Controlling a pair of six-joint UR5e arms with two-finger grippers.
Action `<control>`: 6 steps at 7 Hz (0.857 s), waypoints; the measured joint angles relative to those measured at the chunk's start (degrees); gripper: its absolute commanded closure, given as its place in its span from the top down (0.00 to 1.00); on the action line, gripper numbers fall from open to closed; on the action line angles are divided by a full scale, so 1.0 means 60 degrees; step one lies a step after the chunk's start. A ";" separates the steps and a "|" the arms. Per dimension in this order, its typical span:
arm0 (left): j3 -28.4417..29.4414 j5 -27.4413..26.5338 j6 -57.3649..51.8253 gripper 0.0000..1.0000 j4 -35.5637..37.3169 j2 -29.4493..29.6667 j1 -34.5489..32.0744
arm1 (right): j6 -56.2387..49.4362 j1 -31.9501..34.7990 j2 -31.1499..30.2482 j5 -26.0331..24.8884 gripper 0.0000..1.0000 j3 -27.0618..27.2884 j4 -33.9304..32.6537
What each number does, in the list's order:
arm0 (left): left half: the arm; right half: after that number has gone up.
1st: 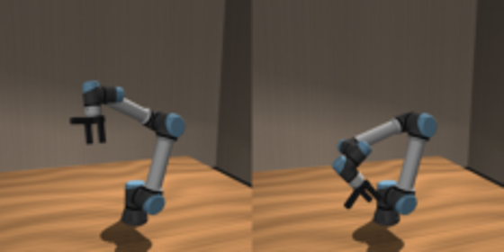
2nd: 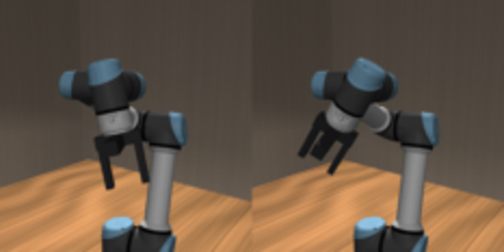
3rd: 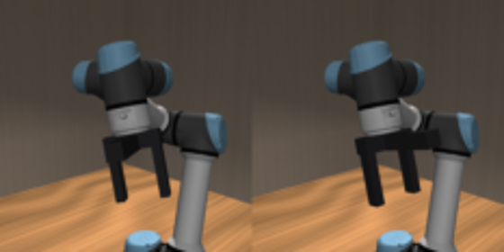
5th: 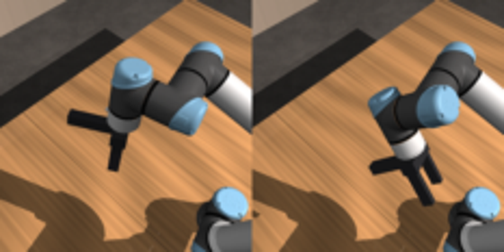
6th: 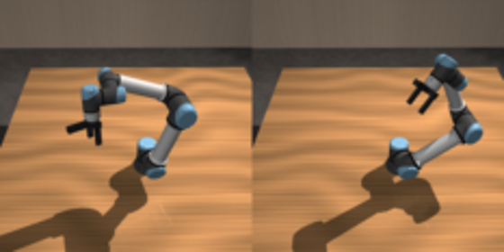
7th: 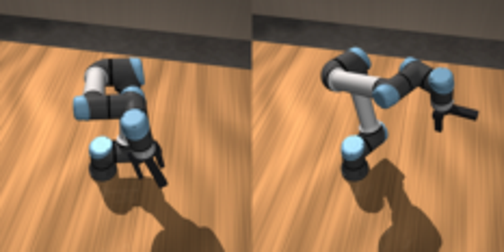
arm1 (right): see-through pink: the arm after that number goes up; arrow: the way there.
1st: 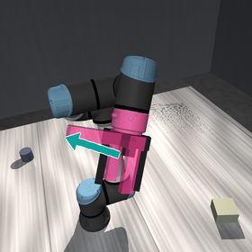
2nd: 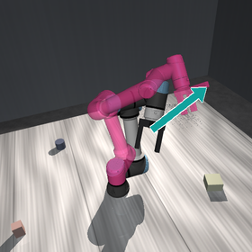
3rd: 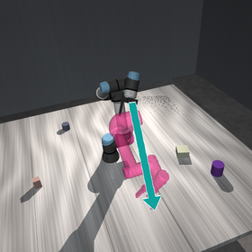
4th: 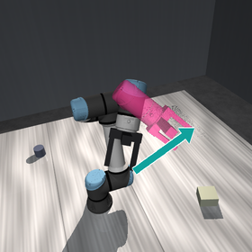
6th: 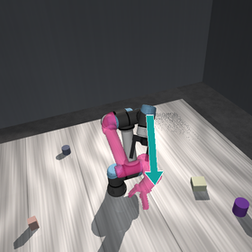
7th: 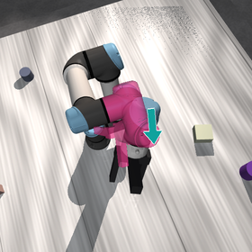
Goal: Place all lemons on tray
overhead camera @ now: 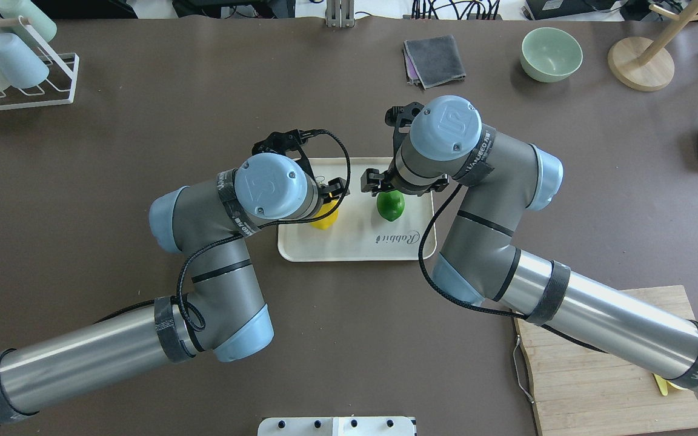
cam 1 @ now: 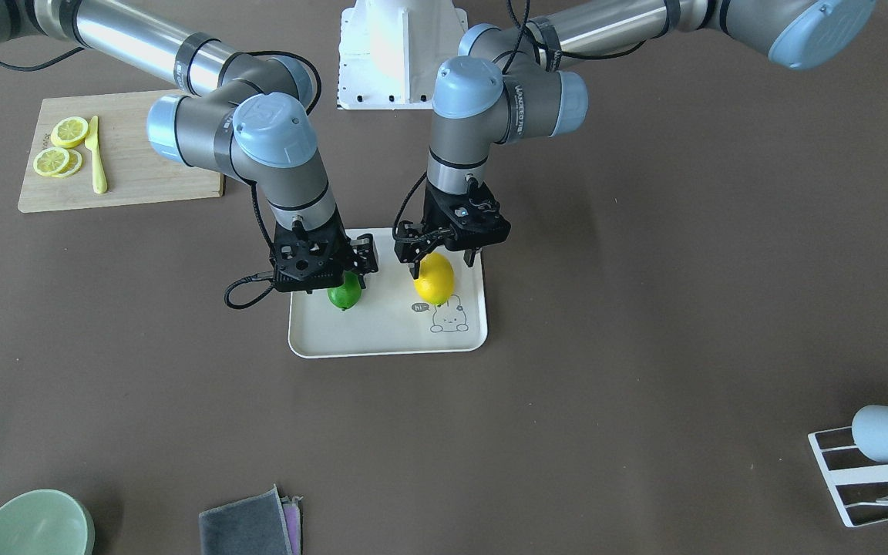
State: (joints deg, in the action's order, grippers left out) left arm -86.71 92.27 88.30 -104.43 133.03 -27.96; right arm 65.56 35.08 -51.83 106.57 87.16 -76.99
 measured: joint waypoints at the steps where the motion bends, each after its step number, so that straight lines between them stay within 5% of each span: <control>1: -0.0399 0.0035 -0.0636 0.98 0.0036 -0.0185 -0.0197 | -0.0003 0.0220 0.0022 0.0147 1.00 0.0145 -0.0018; 4: -0.2134 0.0914 -0.2873 0.98 0.0031 -0.1650 -0.1465 | -0.0336 0.1108 -0.0675 0.0916 1.00 0.1203 -0.0009; 6: -0.2668 0.1260 -0.3773 0.98 -0.0046 -0.2543 -0.2508 | -0.1367 0.1581 -0.1938 0.0312 1.00 0.2298 0.0329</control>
State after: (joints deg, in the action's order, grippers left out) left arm -102.72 99.83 65.66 -104.70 117.78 -43.01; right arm 57.35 44.57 -63.46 108.44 100.95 -75.02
